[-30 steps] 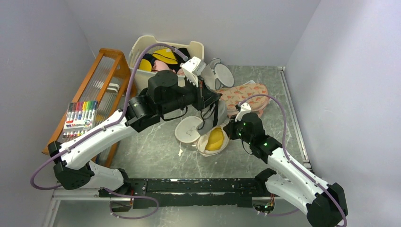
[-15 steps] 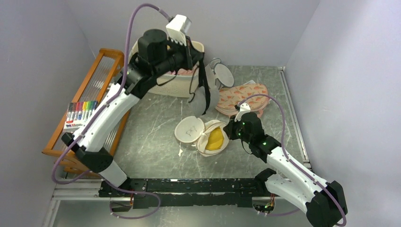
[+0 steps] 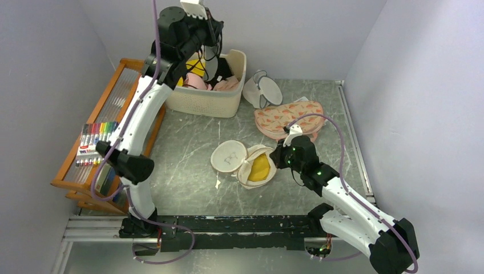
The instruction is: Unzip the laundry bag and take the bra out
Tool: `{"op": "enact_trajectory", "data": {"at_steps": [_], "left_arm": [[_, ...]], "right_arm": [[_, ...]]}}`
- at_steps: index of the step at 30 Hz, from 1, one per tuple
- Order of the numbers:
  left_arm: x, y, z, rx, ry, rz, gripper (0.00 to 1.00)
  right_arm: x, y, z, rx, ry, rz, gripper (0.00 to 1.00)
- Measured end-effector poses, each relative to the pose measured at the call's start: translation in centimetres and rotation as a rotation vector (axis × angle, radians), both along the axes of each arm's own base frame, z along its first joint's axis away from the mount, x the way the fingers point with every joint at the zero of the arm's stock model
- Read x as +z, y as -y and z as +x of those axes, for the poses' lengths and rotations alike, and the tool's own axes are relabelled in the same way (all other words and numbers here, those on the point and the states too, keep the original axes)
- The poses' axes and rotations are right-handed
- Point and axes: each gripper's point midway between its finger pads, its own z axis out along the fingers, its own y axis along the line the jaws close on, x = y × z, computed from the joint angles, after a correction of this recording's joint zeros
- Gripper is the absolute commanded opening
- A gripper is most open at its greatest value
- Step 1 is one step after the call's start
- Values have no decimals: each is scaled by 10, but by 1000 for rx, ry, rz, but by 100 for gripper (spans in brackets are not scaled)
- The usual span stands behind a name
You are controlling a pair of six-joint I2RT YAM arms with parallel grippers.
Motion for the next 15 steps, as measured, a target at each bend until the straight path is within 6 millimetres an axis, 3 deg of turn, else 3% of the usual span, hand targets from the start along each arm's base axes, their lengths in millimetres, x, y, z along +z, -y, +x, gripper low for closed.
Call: {"op": "enact_trajectory", "data": {"at_steps": [3,5,8,10,13,15], "left_arm": [[-3,4,28,26,44,17,7],[-23,6,47,52,40,58,7],[-73,10,74,86,-17,135,7],[-120,14,88,97,-85,196,7],[-184,16,101,109,-189,276,7],[-213,16,108,120,-236,312,7]], "right_arm": [[0,0,0,-1,0,-1,2],[0,0,0,-2,1,-1,2],[0,1,0,-3,1,-2,2],[1,1,0,-3,3,0,2],[1,1,0,-3,4,1,2],[1,1,0,-3,4,0,2]]}}
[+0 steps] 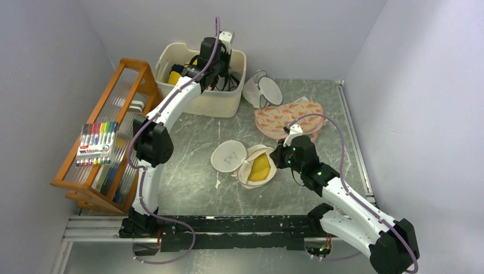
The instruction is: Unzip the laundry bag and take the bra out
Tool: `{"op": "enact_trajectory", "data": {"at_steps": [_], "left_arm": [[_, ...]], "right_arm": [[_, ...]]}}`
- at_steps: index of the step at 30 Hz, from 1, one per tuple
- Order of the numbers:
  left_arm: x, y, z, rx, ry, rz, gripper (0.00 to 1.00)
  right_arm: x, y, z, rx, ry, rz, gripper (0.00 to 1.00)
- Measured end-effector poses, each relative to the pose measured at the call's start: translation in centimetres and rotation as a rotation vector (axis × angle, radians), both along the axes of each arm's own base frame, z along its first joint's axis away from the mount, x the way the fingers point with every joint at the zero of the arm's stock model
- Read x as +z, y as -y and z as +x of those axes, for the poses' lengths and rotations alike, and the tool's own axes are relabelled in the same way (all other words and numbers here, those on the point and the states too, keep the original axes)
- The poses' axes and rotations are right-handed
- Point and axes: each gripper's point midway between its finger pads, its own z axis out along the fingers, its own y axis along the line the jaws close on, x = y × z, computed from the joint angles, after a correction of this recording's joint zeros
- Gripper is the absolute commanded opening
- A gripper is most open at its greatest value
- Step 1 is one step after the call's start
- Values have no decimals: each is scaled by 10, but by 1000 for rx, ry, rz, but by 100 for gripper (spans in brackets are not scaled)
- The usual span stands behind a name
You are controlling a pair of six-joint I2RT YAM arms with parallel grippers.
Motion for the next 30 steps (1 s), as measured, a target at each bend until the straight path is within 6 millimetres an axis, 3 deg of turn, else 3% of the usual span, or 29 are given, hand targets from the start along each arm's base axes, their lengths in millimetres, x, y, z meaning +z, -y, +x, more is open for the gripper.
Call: {"op": "enact_trajectory", "data": {"at_steps": [2,4,14,17,21,25,27,30], "left_arm": [[-22,-1,2,8,-43,31,7],[-31,-2,2,10,-63,47,7],[-25,-16,-6,35,-59,52,8],[-33,-26,-4,56,-97,56,24],[-43,-42,-4,91,-150,59,64],[-50,-56,-21,112,-200,51,90],[-48,-63,-41,109,-226,40,94],[-26,-68,-73,80,-225,-10,90]], "right_arm": [[0,0,0,0,0,0,2],[0,0,0,0,0,0,2],[0,0,0,0,0,0,2],[0,0,0,0,1,0,2],[2,0,0,0,6,3,2],[2,0,0,0,5,4,2],[1,0,0,1,4,3,2],[-1,-1,0,3,-4,0,2]]}}
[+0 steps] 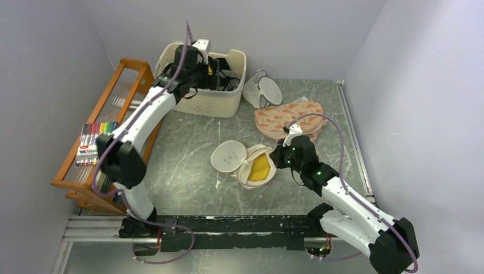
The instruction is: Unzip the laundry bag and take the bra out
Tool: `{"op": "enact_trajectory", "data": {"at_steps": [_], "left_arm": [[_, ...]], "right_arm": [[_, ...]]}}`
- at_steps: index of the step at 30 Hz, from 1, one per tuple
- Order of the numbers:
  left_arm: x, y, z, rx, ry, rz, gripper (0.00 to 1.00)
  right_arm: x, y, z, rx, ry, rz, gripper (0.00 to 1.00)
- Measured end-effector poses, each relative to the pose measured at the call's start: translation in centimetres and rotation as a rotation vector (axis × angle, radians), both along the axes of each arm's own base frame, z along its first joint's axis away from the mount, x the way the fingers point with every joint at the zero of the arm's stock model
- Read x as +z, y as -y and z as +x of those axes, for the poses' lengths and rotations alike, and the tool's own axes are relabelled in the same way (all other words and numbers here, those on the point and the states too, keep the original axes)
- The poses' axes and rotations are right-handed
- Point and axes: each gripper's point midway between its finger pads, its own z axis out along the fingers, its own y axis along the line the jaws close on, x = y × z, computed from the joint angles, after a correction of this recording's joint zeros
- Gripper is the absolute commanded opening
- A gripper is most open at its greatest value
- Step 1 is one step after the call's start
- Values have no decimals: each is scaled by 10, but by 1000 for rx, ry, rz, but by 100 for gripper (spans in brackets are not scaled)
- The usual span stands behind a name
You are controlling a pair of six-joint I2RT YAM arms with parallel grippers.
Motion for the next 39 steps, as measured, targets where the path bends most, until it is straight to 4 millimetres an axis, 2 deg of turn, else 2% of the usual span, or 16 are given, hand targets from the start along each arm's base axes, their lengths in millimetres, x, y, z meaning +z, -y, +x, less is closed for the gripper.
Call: {"op": "enact_trajectory", "data": {"at_steps": [3,6,7,8,9,11,14,15,16,20,23,28,31,34,39], "left_arm": [[28,-1,-35,-48,28,-80,85],[32,2,-77,-117,15,-156,83],[27,4,-91,-141,6,-187,82],[-9,16,-137,-203,-100,-247,81],[-11,16,-139,-205,-105,-248,80],[-36,35,-169,-260,-173,-285,74],[-72,66,-223,-355,-279,-310,52],[-80,77,-239,-387,-305,-313,46],[-85,88,-255,-419,-327,-324,43],[-88,120,-295,-512,-347,-383,34],[-91,138,-316,-551,-349,-424,30],[-98,167,-330,-577,-323,-437,23],[-118,178,-331,-566,-337,-397,20],[-136,189,-323,-546,-355,-357,20],[-156,194,-314,-521,-355,-317,20]], "right_arm": [[0,-1,0,5,-2,3,2],[0,-2,-1,11,-4,5,2],[-1,-3,-1,13,-7,5,2],[-3,-4,-2,21,-14,6,2],[-3,-4,-2,21,-14,6,2],[-2,-5,-3,27,-15,10,2],[-2,-6,-3,31,-16,14,3],[-2,-6,-3,32,-17,16,3],[-2,-6,-4,31,-18,17,3],[-1,-7,-9,33,-36,37,3],[-1,-9,-12,31,-56,57,3],[-4,-10,-16,20,-87,79,3],[-7,-8,-19,9,-101,89,2],[-10,-6,-24,0,-115,96,2],[-10,-4,-26,-11,-117,102,2]]}}
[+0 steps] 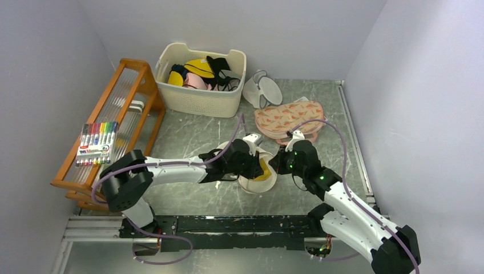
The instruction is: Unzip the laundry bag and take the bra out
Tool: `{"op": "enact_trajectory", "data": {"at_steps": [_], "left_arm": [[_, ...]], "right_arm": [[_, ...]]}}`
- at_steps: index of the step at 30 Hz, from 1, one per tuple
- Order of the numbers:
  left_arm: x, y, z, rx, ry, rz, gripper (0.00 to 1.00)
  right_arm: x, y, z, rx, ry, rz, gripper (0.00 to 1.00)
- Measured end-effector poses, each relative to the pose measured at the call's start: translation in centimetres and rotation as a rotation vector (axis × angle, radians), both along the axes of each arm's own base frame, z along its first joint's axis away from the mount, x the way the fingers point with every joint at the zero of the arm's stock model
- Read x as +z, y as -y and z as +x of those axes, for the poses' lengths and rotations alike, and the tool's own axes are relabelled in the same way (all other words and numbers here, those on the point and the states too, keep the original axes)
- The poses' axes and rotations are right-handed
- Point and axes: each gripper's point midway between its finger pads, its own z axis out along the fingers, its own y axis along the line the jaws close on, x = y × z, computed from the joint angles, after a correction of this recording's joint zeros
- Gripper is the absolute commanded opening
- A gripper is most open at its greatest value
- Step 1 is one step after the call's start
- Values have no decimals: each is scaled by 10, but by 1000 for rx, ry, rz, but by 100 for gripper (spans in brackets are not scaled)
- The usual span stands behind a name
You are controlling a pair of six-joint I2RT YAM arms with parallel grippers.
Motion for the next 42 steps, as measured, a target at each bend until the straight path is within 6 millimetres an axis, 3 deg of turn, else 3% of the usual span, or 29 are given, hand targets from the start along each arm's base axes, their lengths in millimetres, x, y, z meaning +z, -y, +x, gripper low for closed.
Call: {"op": "enact_trajectory", "data": {"at_steps": [4,10,19,25,30,35,39,42], "left_arm": [[-16,1,6,12,11,40,23],[-37,4,9,13,-1,86,36],[-44,17,16,8,3,92,54],[-48,28,22,2,15,99,50],[-62,28,24,-3,19,135,28],[-63,24,27,9,33,155,9],[-49,20,27,16,46,140,7],[-24,12,23,21,68,103,7]], "right_arm": [[0,0,0,-6,1,2,2],[2,1,0,-6,11,8,2],[-3,1,-1,-6,1,1,2],[-3,2,-1,-8,2,-1,2],[-4,2,0,-11,2,-2,2],[-5,2,-1,-8,0,-1,2],[-6,2,-1,-8,-3,-3,2],[-7,2,-1,-10,-3,-4,3]]}}
